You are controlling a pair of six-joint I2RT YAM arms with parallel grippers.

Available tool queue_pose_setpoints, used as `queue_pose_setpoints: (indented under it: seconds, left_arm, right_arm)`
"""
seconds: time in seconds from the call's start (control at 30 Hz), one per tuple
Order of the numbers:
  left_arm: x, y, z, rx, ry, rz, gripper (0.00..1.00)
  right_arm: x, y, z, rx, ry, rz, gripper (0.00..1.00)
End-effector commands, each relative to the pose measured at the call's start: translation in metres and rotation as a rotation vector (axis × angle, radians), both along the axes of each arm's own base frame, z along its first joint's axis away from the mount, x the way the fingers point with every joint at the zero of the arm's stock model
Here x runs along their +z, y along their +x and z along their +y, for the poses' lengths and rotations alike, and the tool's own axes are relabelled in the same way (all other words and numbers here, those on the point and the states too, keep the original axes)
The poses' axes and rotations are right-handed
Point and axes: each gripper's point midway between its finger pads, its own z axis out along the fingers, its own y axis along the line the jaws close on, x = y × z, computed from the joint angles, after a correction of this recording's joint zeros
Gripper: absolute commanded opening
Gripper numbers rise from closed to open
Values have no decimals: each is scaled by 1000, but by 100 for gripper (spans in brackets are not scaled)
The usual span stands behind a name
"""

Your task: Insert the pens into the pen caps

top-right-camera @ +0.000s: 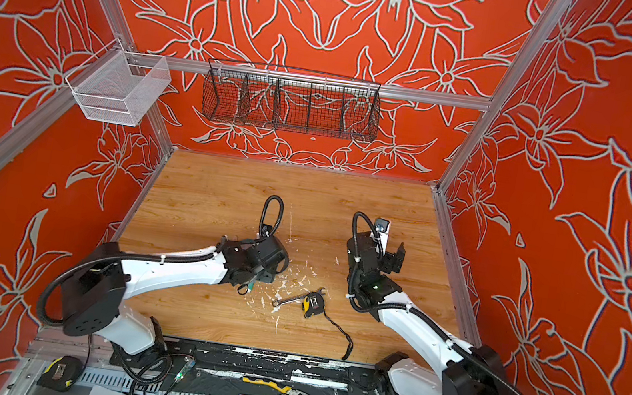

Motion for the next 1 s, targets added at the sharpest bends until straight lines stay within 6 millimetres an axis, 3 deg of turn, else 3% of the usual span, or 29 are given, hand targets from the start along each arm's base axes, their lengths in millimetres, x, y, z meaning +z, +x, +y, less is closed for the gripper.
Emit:
queue_pose_setpoints:
  seconds: [0.0,0.13,0.23,0.37,0.53,0.77,0.97]
  left_arm:
    - [65,2,38,54,51,-160,76]
    - [116,2,116,239,97,-405,96]
    - [128,2,153,203,143,-580,98]
    - [114,-10,198,265,224,-721,99]
    - [58,-7,244,413,191,-702,98]
    - [9,27,268,472,183,-578,98]
    - [5,53,259,393,135,-592,98]
  right_arm:
    - [14,-2,-29,-141,-109,-58,97]
    - [-11,8,-37,-132,-140,59,98]
    - [-26,14,-45,-140,-151,99,98]
    - [-53,29,-26,49,-90,138,97]
    - [-56,40,-9,180,-100,121,98]
    - [-66,42,-24,213,18,82,98]
    - [-76,44,-31,285,153,82,98]
